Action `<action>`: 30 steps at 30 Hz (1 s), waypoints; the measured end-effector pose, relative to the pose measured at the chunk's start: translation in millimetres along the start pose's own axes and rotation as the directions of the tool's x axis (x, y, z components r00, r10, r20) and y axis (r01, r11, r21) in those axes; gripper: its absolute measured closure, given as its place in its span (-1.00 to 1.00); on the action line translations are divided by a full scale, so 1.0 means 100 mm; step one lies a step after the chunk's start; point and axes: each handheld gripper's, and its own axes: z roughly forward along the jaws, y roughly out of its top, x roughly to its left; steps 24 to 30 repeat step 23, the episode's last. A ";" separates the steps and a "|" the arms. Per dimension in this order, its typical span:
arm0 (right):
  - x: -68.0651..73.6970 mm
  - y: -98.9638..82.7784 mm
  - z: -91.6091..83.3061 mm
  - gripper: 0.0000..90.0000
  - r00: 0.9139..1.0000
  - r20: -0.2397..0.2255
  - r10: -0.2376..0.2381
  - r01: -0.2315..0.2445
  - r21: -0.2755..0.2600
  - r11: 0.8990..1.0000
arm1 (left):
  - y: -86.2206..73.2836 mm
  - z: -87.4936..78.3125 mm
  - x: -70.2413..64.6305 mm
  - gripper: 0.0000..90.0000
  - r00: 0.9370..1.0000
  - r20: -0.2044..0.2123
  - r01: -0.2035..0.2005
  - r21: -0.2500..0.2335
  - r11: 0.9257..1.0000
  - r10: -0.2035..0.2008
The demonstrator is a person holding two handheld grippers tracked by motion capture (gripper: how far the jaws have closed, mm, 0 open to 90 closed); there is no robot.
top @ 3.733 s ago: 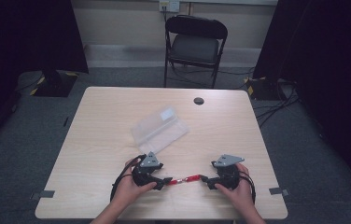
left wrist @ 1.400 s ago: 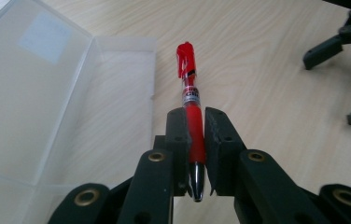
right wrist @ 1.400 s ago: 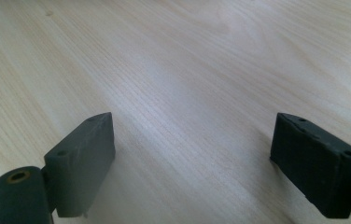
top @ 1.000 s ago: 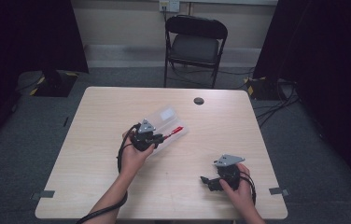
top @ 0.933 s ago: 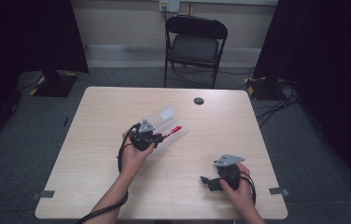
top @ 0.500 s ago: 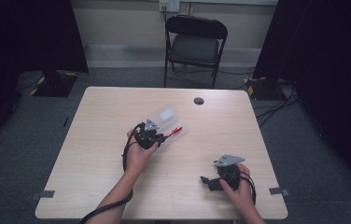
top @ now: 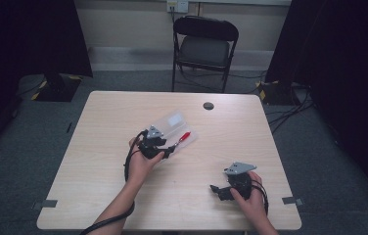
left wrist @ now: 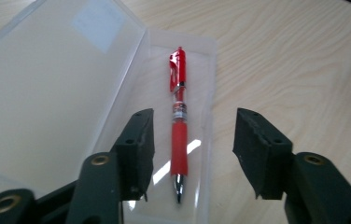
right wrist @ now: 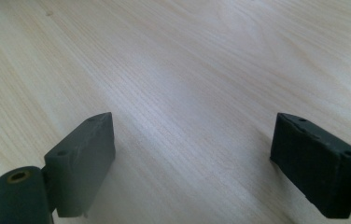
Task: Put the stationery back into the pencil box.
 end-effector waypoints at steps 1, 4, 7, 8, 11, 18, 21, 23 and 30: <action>0.00 0.00 0.00 -0.72 1.000 0.000 -0.001 0.001 0.000 1.000 | -0.01 -0.03 -0.01 0.04 1.000 0.001 -0.009 0.005 1.000 0.009; 0.00 0.00 0.00 -0.72 1.000 0.000 0.000 0.000 0.000 1.000 | -0.05 -0.10 -0.02 -0.08 1.000 0.011 -0.011 0.003 1.000 0.011; 0.00 0.00 0.00 -0.72 1.000 0.000 0.000 0.000 0.000 1.000 | -0.11 -0.15 -0.05 -0.16 1.000 0.019 -0.017 0.006 1.000 0.017; 0.00 0.00 0.00 -0.72 1.000 0.000 0.000 0.000 0.000 1.000 | -0.13 -0.17 -0.06 -0.19 0.999 0.027 -0.017 0.007 1.000 0.017; 0.00 0.00 0.00 -0.72 1.000 0.000 0.000 0.000 0.000 1.000 | -0.20 -0.22 -0.12 -0.30 0.999 0.043 -0.033 0.012 0.999 0.032; 0.00 0.00 0.00 -0.72 1.000 0.000 0.000 0.000 0.000 1.000 | -0.38 -0.37 -0.40 -0.37 0.988 0.137 -0.069 0.002 0.998 0.068; 0.00 0.00 0.00 -0.72 1.000 0.000 0.000 0.000 0.000 1.000 | -0.48 -0.39 -0.51 -0.39 0.981 0.167 -0.097 -0.001 0.995 0.096; 0.00 0.00 0.00 -0.72 1.000 0.000 0.000 0.000 0.000 1.000 | -0.53 -0.39 -0.55 -0.40 0.978 0.186 -0.096 -0.001 0.995 0.095; 0.00 0.00 0.00 -0.72 1.000 0.000 0.000 0.000 0.000 1.000 | -0.53 -0.39 -0.55 -0.40 0.978 0.186 -0.096 -0.001 0.995 0.095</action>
